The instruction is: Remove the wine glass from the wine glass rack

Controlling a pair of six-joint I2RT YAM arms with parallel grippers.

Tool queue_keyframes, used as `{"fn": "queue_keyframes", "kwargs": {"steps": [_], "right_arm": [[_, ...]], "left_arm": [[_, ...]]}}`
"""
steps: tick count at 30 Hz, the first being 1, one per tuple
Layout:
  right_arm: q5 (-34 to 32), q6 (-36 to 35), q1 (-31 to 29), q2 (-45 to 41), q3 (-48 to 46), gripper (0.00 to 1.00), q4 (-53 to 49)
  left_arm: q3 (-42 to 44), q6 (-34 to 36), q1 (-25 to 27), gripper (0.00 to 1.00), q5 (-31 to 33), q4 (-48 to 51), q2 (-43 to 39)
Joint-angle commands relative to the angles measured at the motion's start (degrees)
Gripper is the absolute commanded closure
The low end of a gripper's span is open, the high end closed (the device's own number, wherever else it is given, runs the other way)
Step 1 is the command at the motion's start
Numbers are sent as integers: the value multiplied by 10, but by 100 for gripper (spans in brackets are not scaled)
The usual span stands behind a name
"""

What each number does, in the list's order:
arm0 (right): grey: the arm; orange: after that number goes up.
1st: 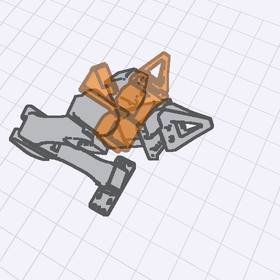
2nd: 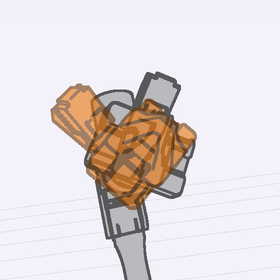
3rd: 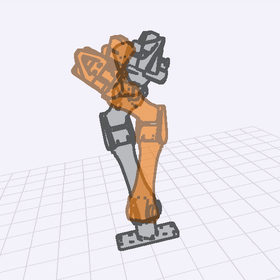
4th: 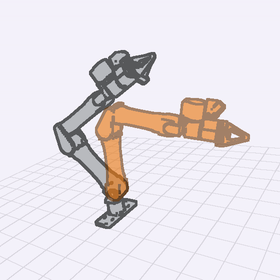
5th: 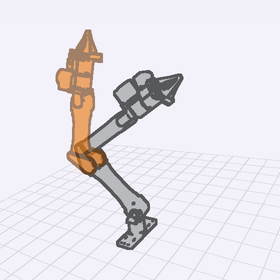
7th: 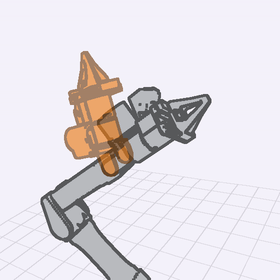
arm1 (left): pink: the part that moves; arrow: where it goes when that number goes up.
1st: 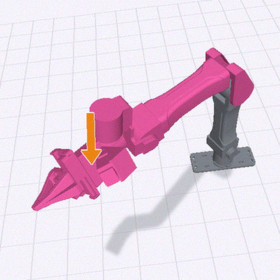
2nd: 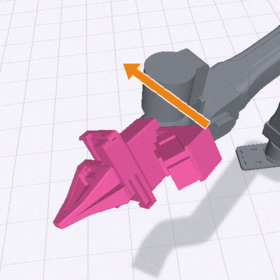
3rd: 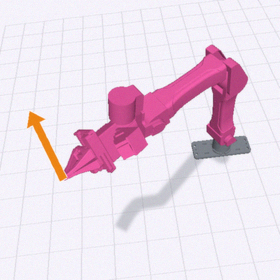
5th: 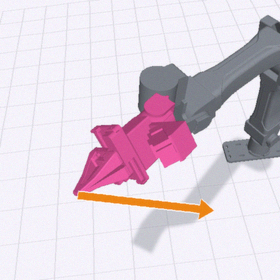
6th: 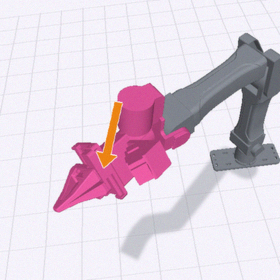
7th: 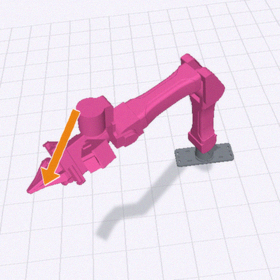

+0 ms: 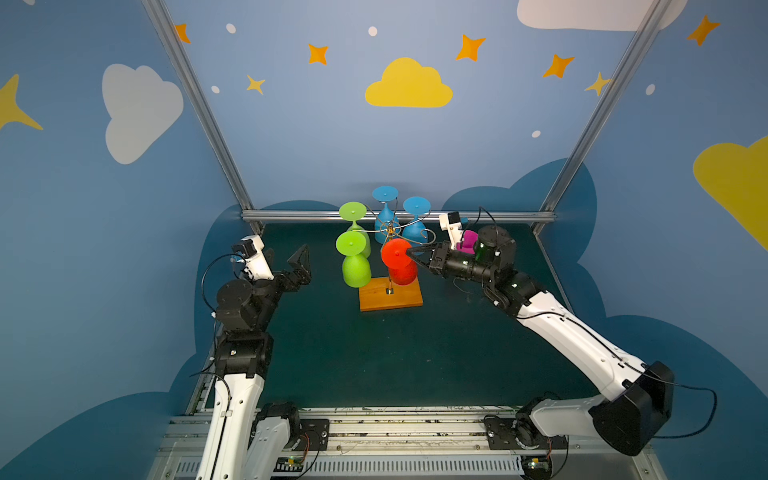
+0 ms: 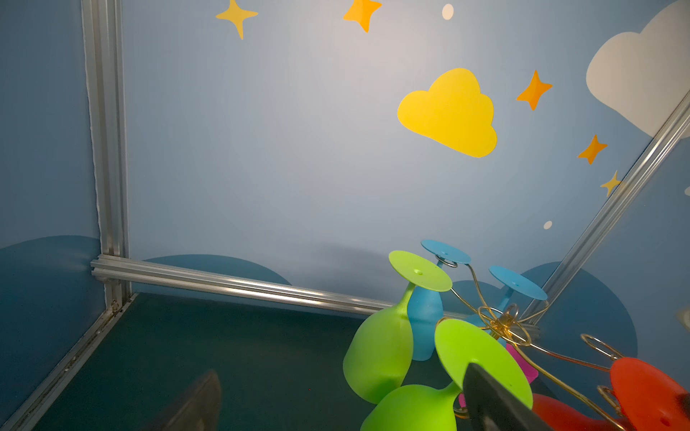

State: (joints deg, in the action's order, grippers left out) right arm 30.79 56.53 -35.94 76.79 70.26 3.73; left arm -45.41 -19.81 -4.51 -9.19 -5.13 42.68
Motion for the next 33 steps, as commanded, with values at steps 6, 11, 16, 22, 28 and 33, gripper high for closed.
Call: {"fn": "queue_keyframes", "kwargs": {"steps": [6,11,16,22,28,33], "right_arm": [[30,43,6,-14,16,100,55],[34,51,7,-18,15,100,59],[27,41,5,-29,12,100,46],[34,39,-1,-26,14,100,38],[35,37,-12,-19,15,100,34],[35,34,-20,-11,23,100,32]], "left_arm": [[4,-4,-3,1,1,-15,-6],[3,-5,-3,1,1,-16,-7],[5,-4,-3,1,1,-16,-7],[4,-6,-3,1,1,-16,-7],[5,-5,-3,1,1,-16,-6],[5,-6,-3,0,1,-16,-7]]}}
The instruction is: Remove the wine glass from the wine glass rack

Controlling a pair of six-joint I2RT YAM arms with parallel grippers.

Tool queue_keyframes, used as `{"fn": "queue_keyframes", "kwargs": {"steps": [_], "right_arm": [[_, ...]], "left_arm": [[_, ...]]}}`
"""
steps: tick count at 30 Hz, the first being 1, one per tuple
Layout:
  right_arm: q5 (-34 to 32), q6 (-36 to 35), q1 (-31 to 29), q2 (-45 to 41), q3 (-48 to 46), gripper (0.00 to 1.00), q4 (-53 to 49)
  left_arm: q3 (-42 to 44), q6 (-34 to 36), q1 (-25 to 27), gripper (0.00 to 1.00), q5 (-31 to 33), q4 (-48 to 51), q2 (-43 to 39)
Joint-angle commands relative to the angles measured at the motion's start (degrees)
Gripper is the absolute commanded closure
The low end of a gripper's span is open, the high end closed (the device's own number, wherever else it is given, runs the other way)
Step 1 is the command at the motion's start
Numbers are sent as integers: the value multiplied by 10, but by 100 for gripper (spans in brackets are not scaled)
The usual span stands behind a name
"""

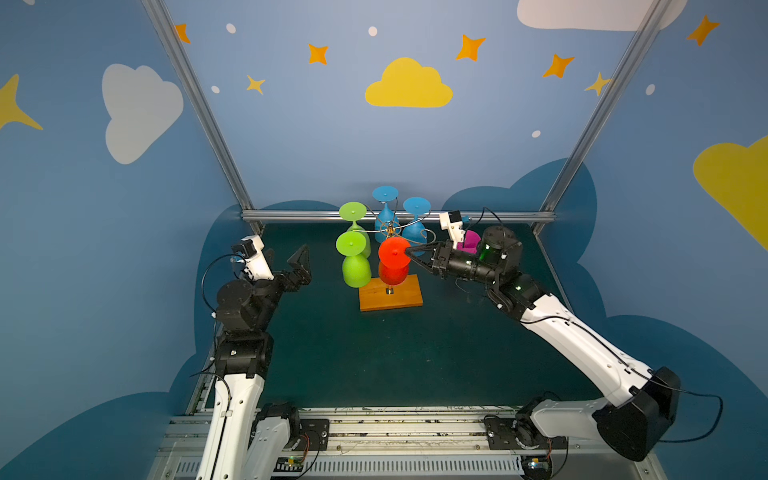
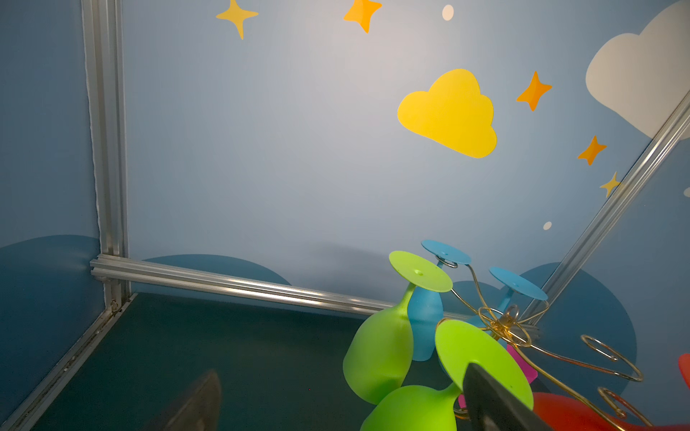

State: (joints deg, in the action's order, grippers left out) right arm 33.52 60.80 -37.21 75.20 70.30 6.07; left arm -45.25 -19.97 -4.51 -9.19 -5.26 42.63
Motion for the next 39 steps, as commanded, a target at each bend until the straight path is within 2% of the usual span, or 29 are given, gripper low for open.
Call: {"fn": "queue_keyframes", "kwargs": {"steps": [1,25,39], "right_arm": [[6,-10,-8,7,24,100,8],[-15,-13,-10,64,63,100,36],[-31,-6,13,68,58,100,49]], "left_arm": [[3,-4,-3,1,1,-15,-7],[2,-1,-3,1,3,-13,-10],[2,1,-3,1,4,-12,-10]]}}
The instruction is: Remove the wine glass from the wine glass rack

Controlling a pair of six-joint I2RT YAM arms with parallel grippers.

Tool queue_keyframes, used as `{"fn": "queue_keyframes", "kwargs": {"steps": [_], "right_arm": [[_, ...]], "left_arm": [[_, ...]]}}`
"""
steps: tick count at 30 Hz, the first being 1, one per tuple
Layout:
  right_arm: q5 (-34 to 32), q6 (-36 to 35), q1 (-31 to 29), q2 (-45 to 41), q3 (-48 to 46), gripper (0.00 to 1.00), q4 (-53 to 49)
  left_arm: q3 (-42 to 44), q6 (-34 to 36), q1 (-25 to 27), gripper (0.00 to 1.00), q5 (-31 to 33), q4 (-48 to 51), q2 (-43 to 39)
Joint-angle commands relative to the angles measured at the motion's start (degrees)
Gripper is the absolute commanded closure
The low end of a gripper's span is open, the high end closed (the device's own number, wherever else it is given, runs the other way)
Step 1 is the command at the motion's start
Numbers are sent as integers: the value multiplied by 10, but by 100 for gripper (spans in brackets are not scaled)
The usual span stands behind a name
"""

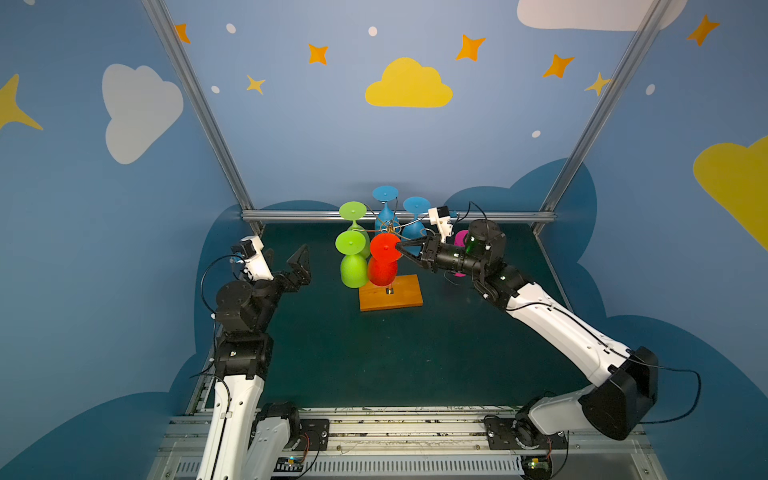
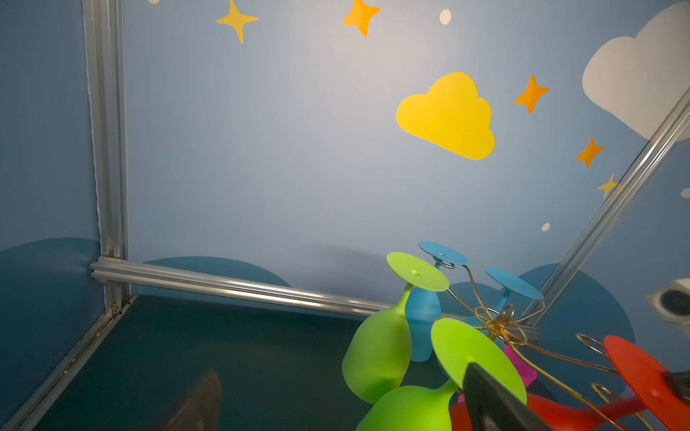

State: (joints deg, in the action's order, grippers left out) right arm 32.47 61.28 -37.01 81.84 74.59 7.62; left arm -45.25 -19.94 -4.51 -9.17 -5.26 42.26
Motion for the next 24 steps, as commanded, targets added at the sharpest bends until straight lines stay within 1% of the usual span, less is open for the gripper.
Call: {"fn": "queue_keyframes", "kwargs": {"steps": [1,15,24], "right_arm": [[-21,-9,14,2,14,100,34],[-17,5,24,2,1,100,42],[-13,5,21,-16,-19,100,35]], "left_arm": [[2,0,-3,1,4,-12,-7],[3,0,-3,1,2,-13,-3],[3,0,-4,1,4,-13,-4]]}}
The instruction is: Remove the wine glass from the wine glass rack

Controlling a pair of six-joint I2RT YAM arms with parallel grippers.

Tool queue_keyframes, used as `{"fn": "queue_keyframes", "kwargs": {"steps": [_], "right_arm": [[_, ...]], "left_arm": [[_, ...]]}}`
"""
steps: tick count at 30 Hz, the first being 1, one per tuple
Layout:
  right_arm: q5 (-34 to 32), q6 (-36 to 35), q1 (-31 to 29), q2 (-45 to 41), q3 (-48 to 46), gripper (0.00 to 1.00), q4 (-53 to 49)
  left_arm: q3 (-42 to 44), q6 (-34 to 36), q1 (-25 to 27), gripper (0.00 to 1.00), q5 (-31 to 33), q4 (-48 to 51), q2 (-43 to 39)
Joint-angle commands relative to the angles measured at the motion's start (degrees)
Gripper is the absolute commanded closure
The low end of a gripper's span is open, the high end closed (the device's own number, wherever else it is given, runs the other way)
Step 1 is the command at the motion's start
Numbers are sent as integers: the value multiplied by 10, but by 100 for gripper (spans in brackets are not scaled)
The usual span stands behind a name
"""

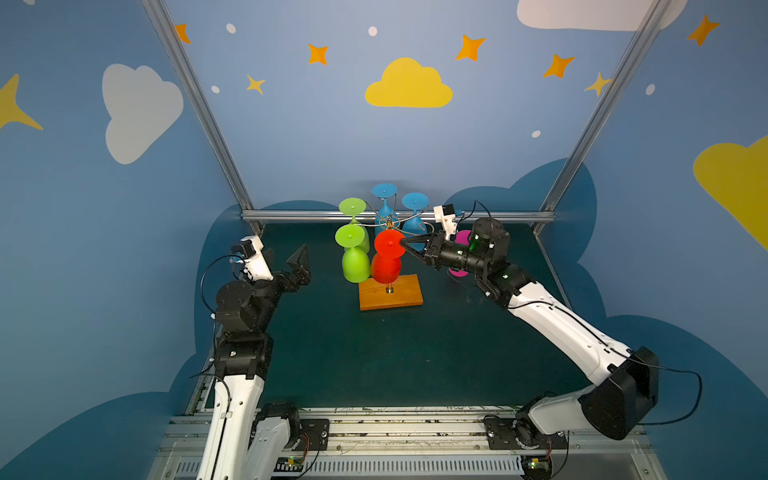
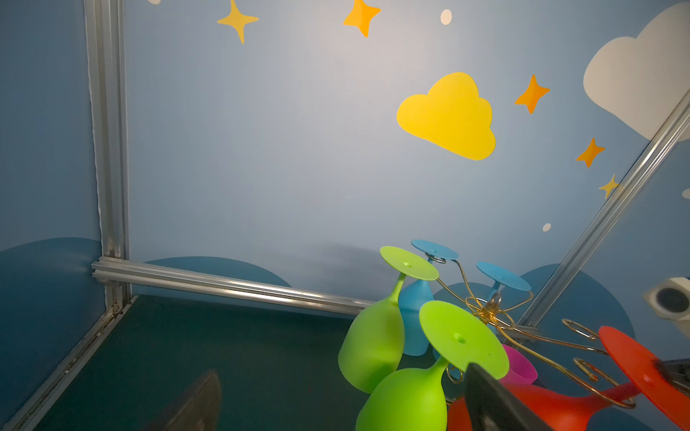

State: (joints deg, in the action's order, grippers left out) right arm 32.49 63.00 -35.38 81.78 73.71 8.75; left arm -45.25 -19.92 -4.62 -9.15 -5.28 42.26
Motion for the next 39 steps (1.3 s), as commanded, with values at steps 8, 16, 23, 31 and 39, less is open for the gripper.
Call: {"fn": "queue_keyframes", "kwargs": {"steps": [8,16,23,31,39], "right_arm": [[-18,-23,1,-41,-25,100,1],[-25,-31,-2,-62,-33,100,-16],[-33,-36,-6,-77,-36,100,-39],[-33,-10,-7,-90,-32,100,-63],[-46,-14,-12,-110,-30,100,-96]], "left_arm": [[3,-1,-3,0,3,-13,-4],[3,-1,-3,1,3,-14,-6],[3,-1,-3,0,3,-14,-7],[4,-2,-3,1,4,-14,-7],[4,-2,-4,1,4,-14,-9]]}}
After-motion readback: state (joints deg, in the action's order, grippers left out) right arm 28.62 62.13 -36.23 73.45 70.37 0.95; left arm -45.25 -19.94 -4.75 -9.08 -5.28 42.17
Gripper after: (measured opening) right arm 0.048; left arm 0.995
